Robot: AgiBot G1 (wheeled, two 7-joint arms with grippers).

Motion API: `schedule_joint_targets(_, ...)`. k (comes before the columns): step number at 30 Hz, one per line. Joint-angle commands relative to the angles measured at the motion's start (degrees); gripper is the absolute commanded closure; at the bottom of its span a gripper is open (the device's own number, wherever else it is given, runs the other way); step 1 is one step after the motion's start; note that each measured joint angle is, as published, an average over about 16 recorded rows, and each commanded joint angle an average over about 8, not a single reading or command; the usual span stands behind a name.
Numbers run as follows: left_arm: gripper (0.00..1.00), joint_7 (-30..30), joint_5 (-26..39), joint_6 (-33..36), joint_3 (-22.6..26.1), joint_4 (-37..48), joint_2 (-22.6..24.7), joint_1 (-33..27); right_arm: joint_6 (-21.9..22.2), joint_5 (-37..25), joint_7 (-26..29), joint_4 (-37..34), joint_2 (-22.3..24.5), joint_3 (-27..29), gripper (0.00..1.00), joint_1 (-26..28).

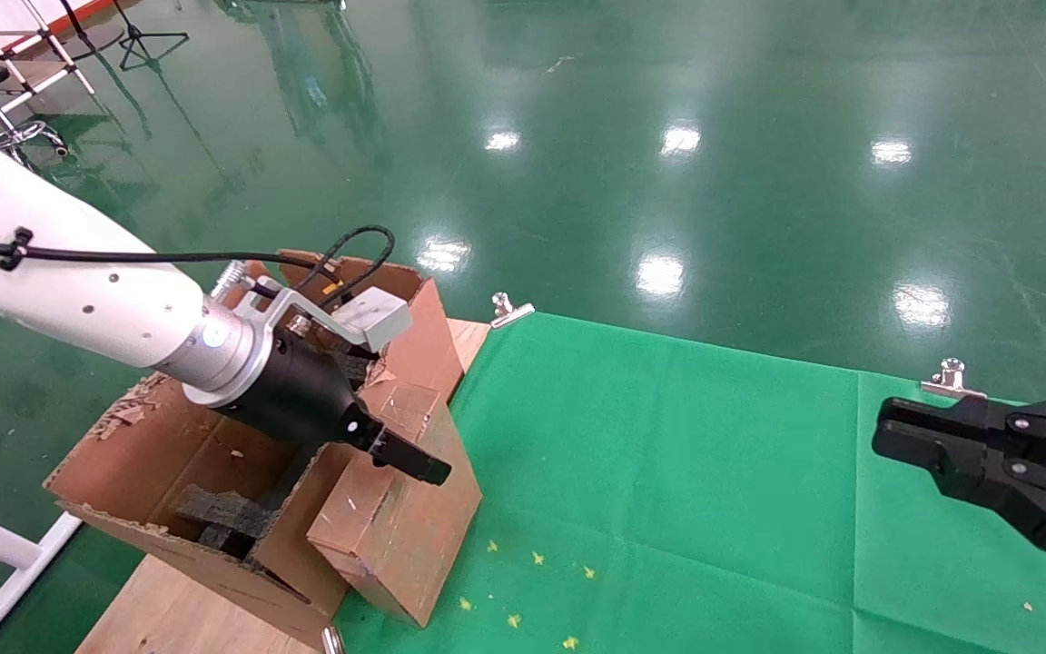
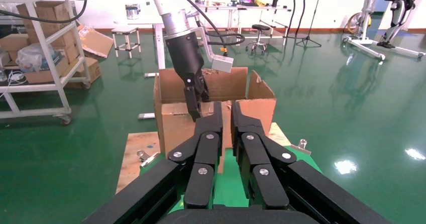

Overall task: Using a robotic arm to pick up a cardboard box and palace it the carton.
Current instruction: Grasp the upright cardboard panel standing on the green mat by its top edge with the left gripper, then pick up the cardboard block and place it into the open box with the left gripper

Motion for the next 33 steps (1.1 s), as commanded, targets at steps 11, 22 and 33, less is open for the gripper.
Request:
schedule_joint_targets(11, 1.00, -0.02, -0.10, -0.08, -0.31, 0.00, -0.06, 0.18, -0.01, 0.00, 0.00, 0.00, 0.00, 0.00, 0.00, 0.00)
schedule_joint_targets(22, 1.00, 1.38, -0.30, -0.41, -0.44, 1.10, -0.03, -0.52, -0.01, 0.00, 0.00, 0.00, 0.00, 0.00, 0.00, 0.00)
schedule_joint_targets(33, 1.00, 10.40, -4.42, -1.98, -5.24, 3.01, -3.76, -8.28, -0.01, 0.00, 0.00, 0.00, 0.00, 0.00, 0.00, 0.00)
